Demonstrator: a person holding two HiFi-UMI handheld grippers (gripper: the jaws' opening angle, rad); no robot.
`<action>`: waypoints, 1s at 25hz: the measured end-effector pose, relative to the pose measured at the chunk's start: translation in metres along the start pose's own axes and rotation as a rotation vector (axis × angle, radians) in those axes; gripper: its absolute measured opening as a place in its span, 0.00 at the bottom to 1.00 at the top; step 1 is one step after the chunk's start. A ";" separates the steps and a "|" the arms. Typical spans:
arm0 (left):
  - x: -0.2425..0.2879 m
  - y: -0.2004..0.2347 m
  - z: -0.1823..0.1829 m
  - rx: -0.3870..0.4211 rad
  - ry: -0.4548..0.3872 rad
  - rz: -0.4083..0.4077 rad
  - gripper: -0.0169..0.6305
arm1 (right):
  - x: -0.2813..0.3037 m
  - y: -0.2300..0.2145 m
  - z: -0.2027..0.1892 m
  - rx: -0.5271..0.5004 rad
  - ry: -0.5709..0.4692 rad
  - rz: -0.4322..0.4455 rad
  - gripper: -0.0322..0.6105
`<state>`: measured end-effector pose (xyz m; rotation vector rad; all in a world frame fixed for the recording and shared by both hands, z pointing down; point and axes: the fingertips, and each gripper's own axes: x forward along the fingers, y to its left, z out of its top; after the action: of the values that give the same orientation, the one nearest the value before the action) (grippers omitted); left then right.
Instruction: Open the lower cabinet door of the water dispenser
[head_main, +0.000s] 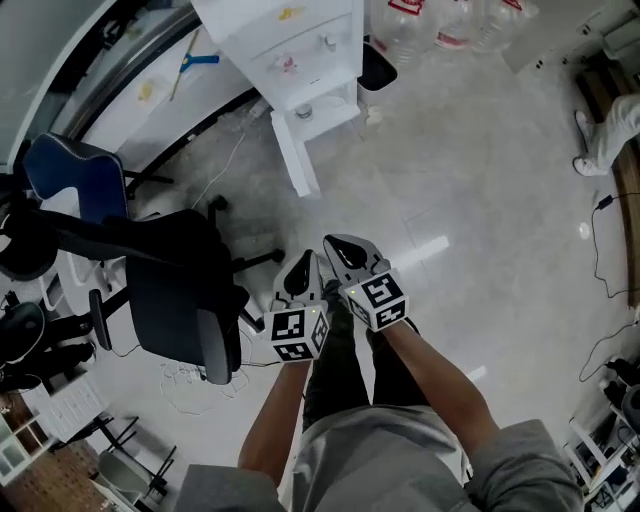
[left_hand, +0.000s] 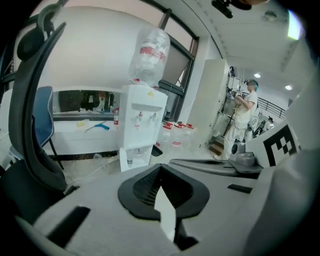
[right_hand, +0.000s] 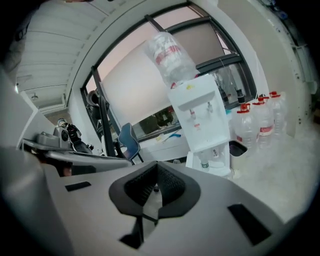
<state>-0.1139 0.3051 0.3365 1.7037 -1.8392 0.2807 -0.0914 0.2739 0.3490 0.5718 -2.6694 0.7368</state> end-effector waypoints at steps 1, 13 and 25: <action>-0.010 -0.009 0.009 0.013 -0.013 0.000 0.04 | -0.012 0.006 0.012 -0.013 -0.019 0.003 0.06; -0.132 -0.087 0.110 0.120 -0.222 -0.001 0.04 | -0.148 0.082 0.123 -0.158 -0.239 0.032 0.06; -0.213 -0.158 0.151 0.209 -0.334 -0.030 0.04 | -0.235 0.136 0.182 -0.248 -0.369 0.067 0.06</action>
<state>-0.0090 0.3762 0.0592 2.0188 -2.0796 0.1900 0.0175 0.3508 0.0512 0.6023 -3.0700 0.3295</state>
